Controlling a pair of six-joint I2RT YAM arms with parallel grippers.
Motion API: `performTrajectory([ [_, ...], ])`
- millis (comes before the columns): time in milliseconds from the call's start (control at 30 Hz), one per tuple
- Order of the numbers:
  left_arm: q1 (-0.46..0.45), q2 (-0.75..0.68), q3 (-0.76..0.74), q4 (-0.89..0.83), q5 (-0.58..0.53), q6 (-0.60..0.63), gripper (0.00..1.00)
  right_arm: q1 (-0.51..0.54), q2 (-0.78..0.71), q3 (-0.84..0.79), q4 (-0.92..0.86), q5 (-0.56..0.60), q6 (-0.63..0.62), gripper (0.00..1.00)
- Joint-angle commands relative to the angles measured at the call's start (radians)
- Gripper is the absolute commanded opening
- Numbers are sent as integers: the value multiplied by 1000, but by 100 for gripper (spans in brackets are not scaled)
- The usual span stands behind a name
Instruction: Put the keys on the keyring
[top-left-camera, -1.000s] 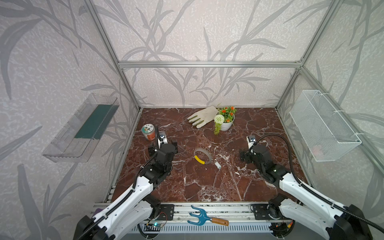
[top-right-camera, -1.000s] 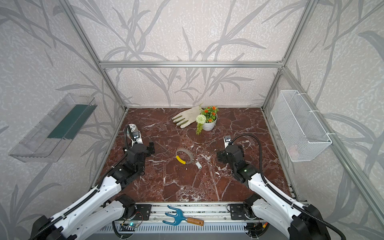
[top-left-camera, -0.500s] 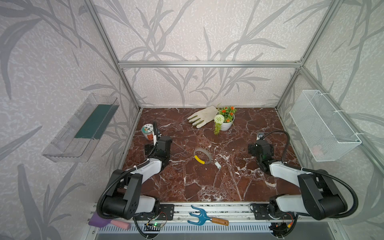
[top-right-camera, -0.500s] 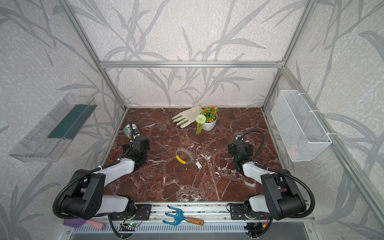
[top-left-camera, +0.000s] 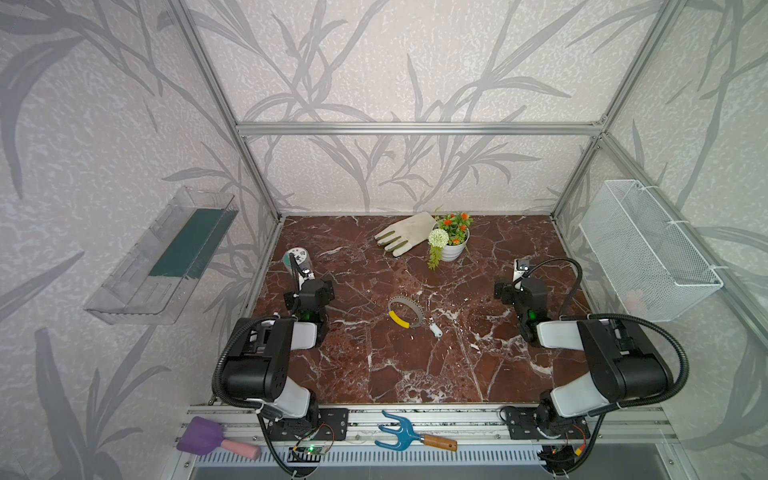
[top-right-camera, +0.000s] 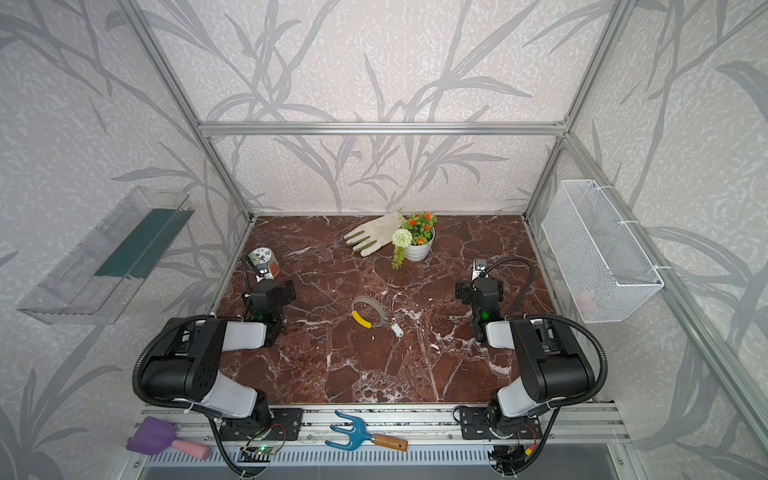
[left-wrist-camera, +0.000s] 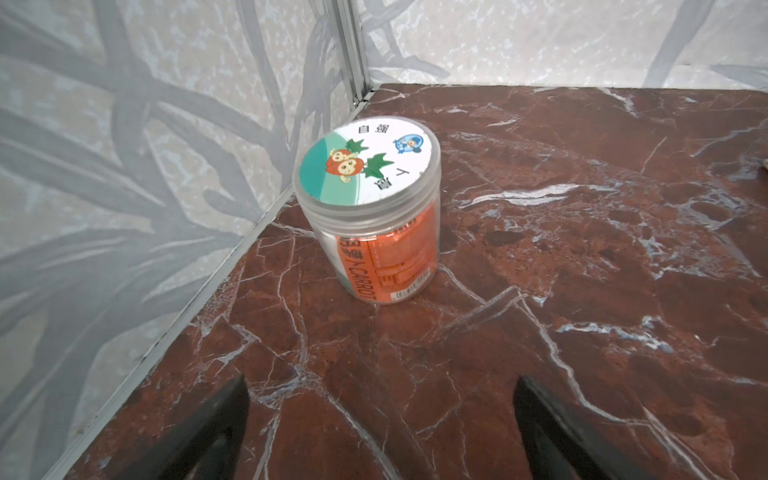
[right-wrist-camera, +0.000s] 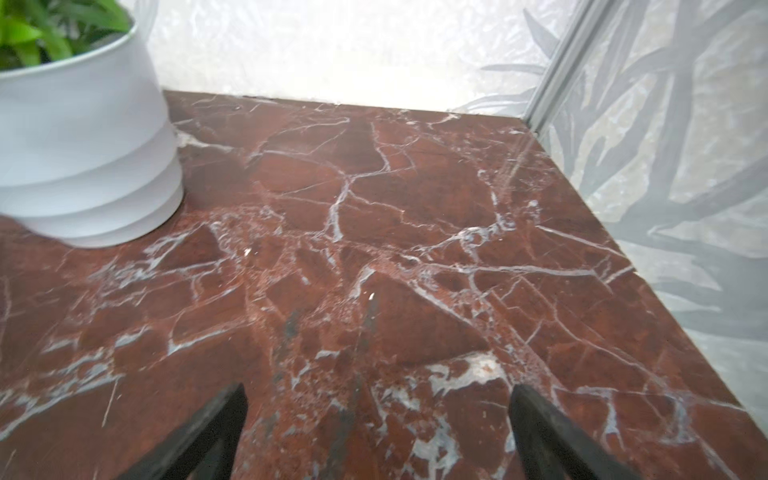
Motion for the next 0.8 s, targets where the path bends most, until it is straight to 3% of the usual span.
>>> performTrajectory([
  [0, 5, 3, 3, 90, 64, -17, 99, 3, 15, -17, 130, -65, -31, 99],
  [100, 4, 4, 3, 91, 63, -17, 99, 4, 11, 11, 71, 3, -5, 99],
  [767, 5, 21, -11, 150, 64, -6, 99, 5, 23, 2, 111, 1, -13, 99],
])
